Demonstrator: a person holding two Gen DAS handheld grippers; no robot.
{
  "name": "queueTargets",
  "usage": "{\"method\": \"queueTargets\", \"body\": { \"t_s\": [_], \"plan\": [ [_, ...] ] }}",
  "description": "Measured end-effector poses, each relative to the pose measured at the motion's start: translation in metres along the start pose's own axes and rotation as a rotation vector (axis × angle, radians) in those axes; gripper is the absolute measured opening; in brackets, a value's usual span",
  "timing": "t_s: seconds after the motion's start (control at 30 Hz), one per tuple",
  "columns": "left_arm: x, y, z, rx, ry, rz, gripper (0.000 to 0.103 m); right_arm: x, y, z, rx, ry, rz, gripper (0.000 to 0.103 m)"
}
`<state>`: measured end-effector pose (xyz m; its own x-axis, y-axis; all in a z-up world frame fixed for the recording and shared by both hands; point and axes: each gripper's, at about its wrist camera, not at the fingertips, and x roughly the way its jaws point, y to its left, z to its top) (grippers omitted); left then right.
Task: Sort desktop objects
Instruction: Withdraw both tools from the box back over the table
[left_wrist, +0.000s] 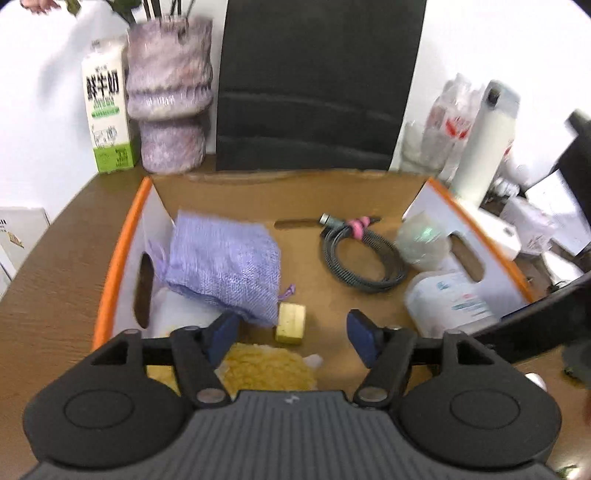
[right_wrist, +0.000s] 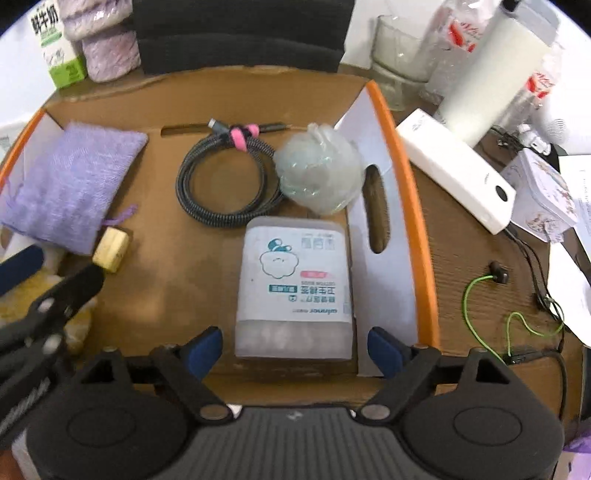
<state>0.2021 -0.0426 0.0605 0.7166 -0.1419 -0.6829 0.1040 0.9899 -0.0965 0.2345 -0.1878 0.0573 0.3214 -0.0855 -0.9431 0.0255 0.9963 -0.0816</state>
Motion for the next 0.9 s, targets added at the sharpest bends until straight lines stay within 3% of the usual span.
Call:
{"method": "queueTargets", "body": {
  "t_s": [0.1,0.2,0.3,0.43,0.53,0.7,0.9],
  "plan": [
    [-0.029,0.006,0.001,-0.021,-0.034,0.007,0.081,-0.022,-0.006,-0.004,0.045,-0.041,0.019,0.085],
    [-0.064,0.014,-0.010,-0.048,-0.091,-0.011,0.096,-0.059,-0.016,-0.020,0.086,-0.186,0.081,0.087],
    [-0.098,0.021,-0.037,-0.054,-0.144,-0.044,0.102,-0.089,-0.026,-0.060,0.114,-0.367,0.200,0.098],
    [-0.139,0.025,-0.092,-0.075,-0.213,-0.059,0.103,-0.105,-0.031,-0.141,0.134,-0.528,0.260,0.100],
    [-0.161,0.027,-0.140,-0.065,-0.269,-0.069,0.103,-0.102,-0.029,-0.196,0.138,-0.593,0.287,0.100],
    [-0.170,0.028,-0.195,-0.029,-0.258,-0.004,0.103,-0.087,-0.016,-0.275,0.103,-0.665,0.321,0.100],
    [-0.160,0.026,-0.215,0.007,-0.238,0.030,0.103,-0.068,-0.011,-0.305,0.066,-0.645,0.263,0.100]
  ]
}}
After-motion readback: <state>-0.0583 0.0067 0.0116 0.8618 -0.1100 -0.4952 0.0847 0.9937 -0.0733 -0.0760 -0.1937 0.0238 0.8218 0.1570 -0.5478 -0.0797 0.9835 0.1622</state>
